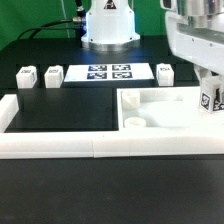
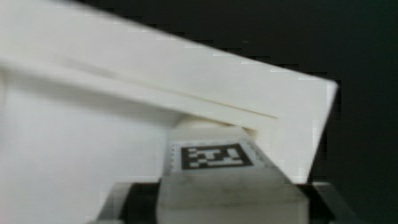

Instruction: Assemble square table

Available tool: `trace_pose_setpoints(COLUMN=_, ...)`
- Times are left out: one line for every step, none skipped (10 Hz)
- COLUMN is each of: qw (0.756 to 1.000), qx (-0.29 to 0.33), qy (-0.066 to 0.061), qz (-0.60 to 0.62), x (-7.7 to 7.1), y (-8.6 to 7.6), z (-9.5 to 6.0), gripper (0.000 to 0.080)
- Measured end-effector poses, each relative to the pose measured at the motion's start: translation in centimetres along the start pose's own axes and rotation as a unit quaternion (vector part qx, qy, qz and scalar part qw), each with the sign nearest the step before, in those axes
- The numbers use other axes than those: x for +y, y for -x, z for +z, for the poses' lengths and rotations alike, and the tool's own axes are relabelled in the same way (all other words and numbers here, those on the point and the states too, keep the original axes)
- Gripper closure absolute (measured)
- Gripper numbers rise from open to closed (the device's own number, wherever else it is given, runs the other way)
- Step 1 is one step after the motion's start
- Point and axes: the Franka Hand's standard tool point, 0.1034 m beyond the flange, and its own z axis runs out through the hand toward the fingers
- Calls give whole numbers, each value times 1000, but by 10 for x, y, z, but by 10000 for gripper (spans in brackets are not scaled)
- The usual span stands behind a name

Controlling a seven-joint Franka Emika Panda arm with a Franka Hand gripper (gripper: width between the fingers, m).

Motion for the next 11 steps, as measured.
trace_pose_setpoints(qw=999, qx=-9, qy=-2, qz=52, x=0, y=0, z=0, gripper=505)
trace_pose_setpoints(qw=995, qx=-11, qy=-2, qz=96, x=-1, y=1, z=0, gripper=505)
trace_pose_setpoints(qw=990, qx=-11, qy=-1, qz=138, x=0, y=3, z=0, gripper=505)
trace_pose_setpoints(qw=986, qx=-11, qy=-1, qz=167, x=0, y=3, z=0, gripper=505)
trace_pose_setpoints(qw=983, qx=-10, qy=1, qz=184, x=1, y=3, z=1, gripper=505)
trace_pose_setpoints(qw=980, qx=-8, qy=3, qz=200, x=1, y=3, z=1, gripper=505)
trace_pose_setpoints(qw=980, qx=-7, qy=3, qz=198, x=1, y=2, z=1, gripper=505)
trace_pose_setpoints(qw=981, qx=-7, qy=3, qz=196, x=1, y=2, z=1, gripper=505)
trace_pose_setpoints(qw=981, qx=-7, qy=3, qz=196, x=2, y=3, z=1, gripper=325)
trace_pose_setpoints(qw=981, qx=-7, qy=3, qz=194, x=2, y=3, z=1, gripper=204)
trace_pose_setpoints(qw=981, qx=-7, qy=3, qz=194, x=2, y=3, z=1, gripper=204)
